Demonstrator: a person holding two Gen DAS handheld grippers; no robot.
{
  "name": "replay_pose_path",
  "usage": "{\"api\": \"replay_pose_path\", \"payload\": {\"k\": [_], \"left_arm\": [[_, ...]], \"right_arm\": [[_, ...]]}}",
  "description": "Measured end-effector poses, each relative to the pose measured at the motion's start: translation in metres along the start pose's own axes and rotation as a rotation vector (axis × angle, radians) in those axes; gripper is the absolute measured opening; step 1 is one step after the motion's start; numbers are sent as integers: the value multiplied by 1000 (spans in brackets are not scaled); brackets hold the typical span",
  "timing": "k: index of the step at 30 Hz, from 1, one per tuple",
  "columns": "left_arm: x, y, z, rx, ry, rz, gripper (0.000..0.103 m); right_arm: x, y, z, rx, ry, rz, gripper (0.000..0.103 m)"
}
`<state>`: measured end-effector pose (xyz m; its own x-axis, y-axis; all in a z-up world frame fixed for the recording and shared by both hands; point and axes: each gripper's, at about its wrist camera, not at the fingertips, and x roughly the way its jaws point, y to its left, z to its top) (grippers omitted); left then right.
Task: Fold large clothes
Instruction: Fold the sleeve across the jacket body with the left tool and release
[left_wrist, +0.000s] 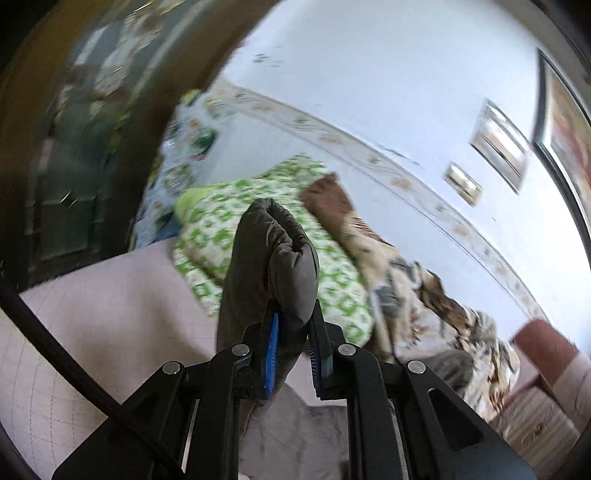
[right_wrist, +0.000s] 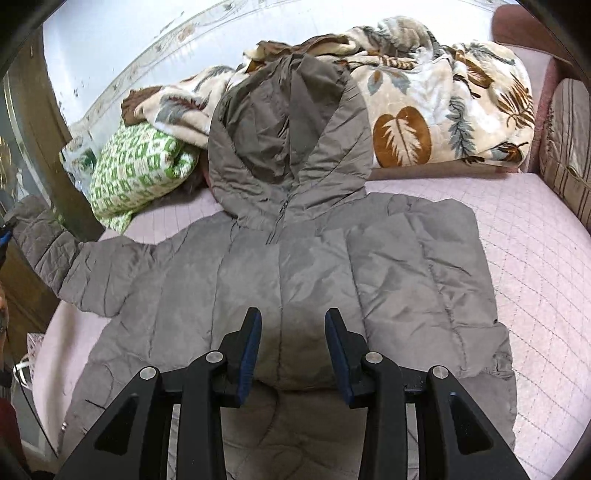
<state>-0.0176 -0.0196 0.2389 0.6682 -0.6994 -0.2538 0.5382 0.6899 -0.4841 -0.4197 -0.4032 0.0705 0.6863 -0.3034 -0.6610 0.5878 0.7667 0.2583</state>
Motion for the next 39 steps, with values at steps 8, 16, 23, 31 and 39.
{"api": "replay_pose_path", "payload": {"k": [8,16,23,31,39], "left_arm": [[-16,-108,-8,124,26,-133,14],[-23,-205,-45,237,91,-243,14],[-8,-271,-106,290,200,-326,14],[23,-321,-200,322,358,-367,14],[54,-335,-308,416,527,-331,14]], "right_arm": [[-30,-16,10,77,-66,41,39],[-61,-42,17,149,-132,52,39],[-85,-76,22,231,-172,54,39],[-100,-99,23,271,-201,28,39],[-104,-113,23,300,-207,11,39]]}}
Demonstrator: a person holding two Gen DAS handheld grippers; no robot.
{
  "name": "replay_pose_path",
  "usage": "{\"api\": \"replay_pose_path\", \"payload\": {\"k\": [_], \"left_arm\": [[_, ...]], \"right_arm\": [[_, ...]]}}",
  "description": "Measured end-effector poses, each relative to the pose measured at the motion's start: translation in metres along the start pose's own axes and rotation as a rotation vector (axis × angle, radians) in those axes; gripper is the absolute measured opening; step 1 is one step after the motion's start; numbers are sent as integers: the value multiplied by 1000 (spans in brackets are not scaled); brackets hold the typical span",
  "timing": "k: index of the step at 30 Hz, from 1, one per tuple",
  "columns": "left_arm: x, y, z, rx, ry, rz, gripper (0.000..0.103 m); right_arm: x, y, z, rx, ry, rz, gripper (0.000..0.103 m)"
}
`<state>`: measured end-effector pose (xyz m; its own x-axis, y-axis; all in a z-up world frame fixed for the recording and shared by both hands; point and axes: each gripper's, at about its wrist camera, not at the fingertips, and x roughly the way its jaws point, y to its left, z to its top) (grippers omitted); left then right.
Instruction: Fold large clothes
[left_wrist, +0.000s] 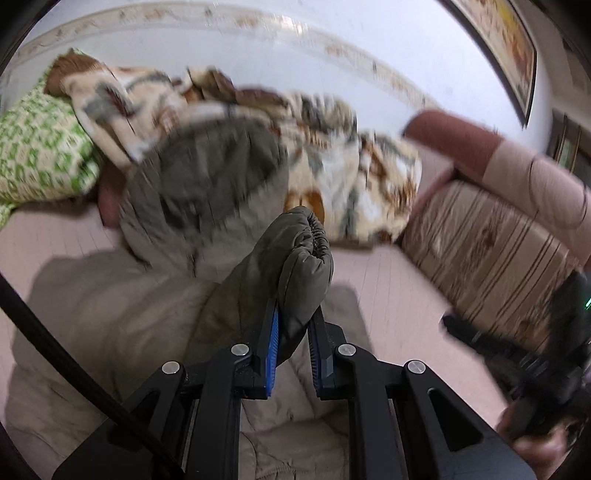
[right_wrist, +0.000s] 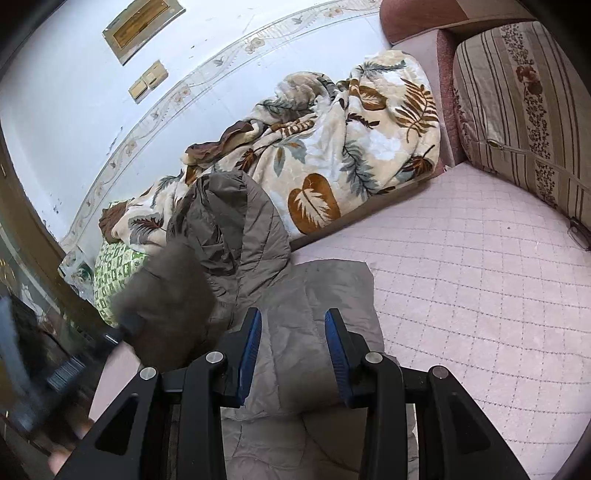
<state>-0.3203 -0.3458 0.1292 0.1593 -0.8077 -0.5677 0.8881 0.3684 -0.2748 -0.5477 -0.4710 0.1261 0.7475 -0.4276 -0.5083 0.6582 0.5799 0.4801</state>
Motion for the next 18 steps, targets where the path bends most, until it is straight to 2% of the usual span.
{"api": "replay_pose_path", "payload": {"k": [4,5,8,9,12,14,16,18], "left_arm": [[32,-4,-26,38,86,20,15],[40,-5,-33,50,116,27,20],[50,-8,-45,83,193,13,45],[47,-9,-47,98,199,2,47],[22,-7,-39,123,150,-30,48],[0,4,-28,111,100,-38,53],[-18,21,-15,108,50,12,59],[-32,52,1,86,17,95,60]], "right_arm": [[3,1,-1,-1,6,-1,39],[4,2,-1,-2,6,-1,39],[7,4,-2,-6,9,-2,39],[8,5,-2,-7,11,-1,39],[12,8,-3,-8,19,3,39],[16,10,-4,-12,28,7,39],[21,14,-7,-20,40,15,39],[29,21,-10,-38,60,22,39]]}}
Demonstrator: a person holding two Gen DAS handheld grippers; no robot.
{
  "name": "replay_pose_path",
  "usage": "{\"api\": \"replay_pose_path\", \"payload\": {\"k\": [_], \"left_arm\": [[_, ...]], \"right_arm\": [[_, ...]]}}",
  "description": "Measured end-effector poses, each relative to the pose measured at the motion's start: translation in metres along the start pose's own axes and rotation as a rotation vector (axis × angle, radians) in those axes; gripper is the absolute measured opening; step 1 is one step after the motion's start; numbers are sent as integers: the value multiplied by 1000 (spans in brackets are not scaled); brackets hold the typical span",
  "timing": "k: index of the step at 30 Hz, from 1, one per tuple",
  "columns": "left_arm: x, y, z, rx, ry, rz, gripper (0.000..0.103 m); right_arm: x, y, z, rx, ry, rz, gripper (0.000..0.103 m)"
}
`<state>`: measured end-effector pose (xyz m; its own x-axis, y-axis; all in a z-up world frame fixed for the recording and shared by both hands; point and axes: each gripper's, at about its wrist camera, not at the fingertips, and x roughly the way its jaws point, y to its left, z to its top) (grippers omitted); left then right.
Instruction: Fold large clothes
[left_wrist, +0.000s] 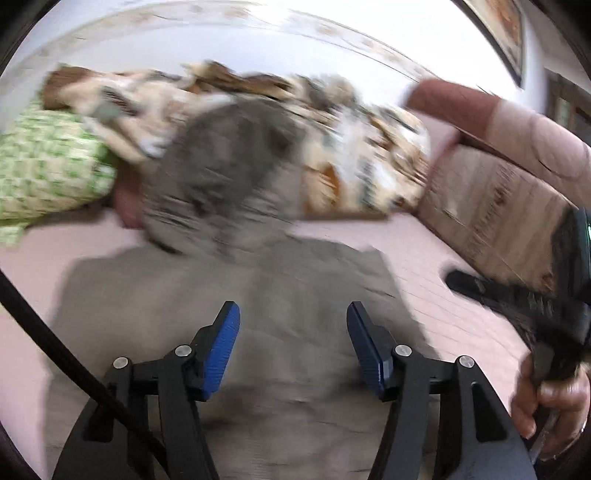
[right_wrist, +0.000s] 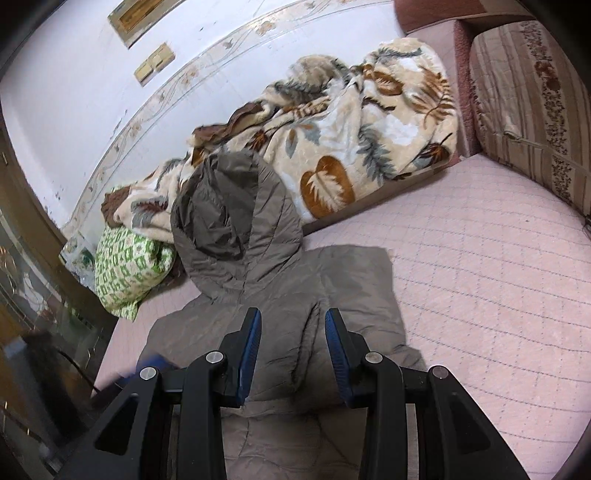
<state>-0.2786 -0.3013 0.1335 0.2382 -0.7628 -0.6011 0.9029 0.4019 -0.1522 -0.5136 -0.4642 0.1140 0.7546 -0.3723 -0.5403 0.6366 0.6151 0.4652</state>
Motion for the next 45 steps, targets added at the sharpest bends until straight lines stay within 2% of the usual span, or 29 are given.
{"api": "replay_pose_path", "payload": {"k": [3,7,10,17,21,25,28,30,33,38,41,45], "left_arm": [[-2,56,9,-69,18,124,60],[10,118,2,-168,72,203,59],[25,138,-10,-188,116,223,59],[58,142,-38,-138,192,256,60],[72,146,-49,-123,236,264,66],[79,151,-54,-140,252,260,68],[80,151,-55,-143,254,273,69],[68,147,-51,-148,238,289,68],[40,133,-46,-144,200,261,68],[-1,108,-45,-124,124,275,68],[-4,99,-45,-109,103,285,69],[11,105,-49,-123,126,279,68]], "right_arm": [[16,15,-8,-59,42,3,39],[37,36,-21,-149,87,3,39],[59,49,-31,-206,125,-12,39],[103,48,-47,-247,202,-85,39],[122,40,-55,-260,259,-118,39],[139,35,-59,-262,325,-130,39],[145,31,-58,-247,341,-123,39],[144,33,-56,-246,340,-128,39],[130,42,-51,-245,309,-130,39],[92,57,-43,-239,231,-63,39],[82,65,-45,-263,214,-52,39],[85,67,-47,-287,218,-69,39]]}}
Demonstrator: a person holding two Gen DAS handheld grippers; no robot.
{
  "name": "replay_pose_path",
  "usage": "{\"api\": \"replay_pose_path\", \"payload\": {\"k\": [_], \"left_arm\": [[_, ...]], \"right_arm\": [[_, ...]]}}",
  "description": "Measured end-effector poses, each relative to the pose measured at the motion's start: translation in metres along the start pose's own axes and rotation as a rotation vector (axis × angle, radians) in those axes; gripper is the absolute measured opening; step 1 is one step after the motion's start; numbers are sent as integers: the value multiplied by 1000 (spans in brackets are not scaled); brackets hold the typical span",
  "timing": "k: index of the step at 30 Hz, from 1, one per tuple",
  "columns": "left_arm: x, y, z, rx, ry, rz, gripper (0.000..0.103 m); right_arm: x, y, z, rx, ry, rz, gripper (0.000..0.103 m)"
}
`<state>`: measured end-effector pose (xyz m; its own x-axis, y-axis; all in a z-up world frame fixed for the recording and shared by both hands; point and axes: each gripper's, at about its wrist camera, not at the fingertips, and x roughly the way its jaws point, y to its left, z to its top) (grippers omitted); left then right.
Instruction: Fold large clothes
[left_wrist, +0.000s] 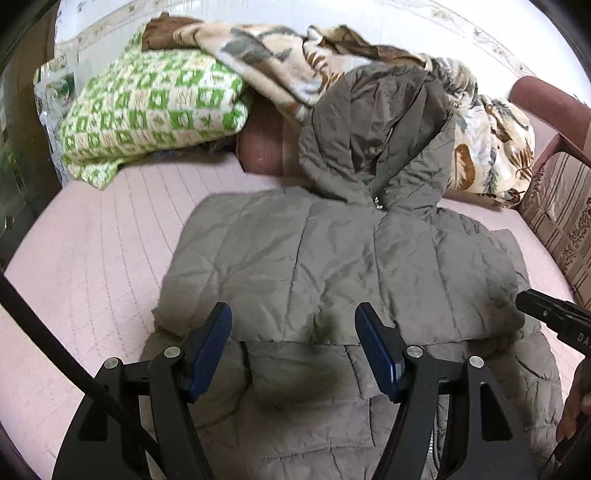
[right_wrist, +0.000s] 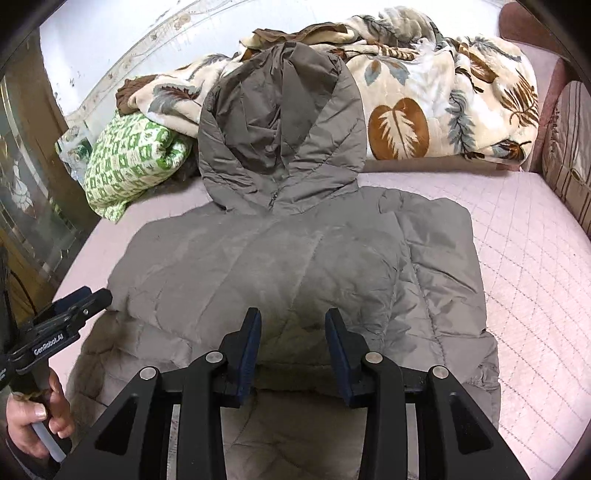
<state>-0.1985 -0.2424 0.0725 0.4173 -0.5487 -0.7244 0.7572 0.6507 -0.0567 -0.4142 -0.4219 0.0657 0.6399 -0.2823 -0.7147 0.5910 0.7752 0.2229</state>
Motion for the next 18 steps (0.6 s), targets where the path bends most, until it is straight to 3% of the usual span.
{"api": "replay_pose_path", "payload": {"k": [7,18], "left_arm": [[38,8,-6,-33,98,-4,69],[36,2,-7,4,77,22,72]], "right_arm": [[21,-16,-5,32,55,-29,39],[40,-22,-9,56,104,-34,40]]}}
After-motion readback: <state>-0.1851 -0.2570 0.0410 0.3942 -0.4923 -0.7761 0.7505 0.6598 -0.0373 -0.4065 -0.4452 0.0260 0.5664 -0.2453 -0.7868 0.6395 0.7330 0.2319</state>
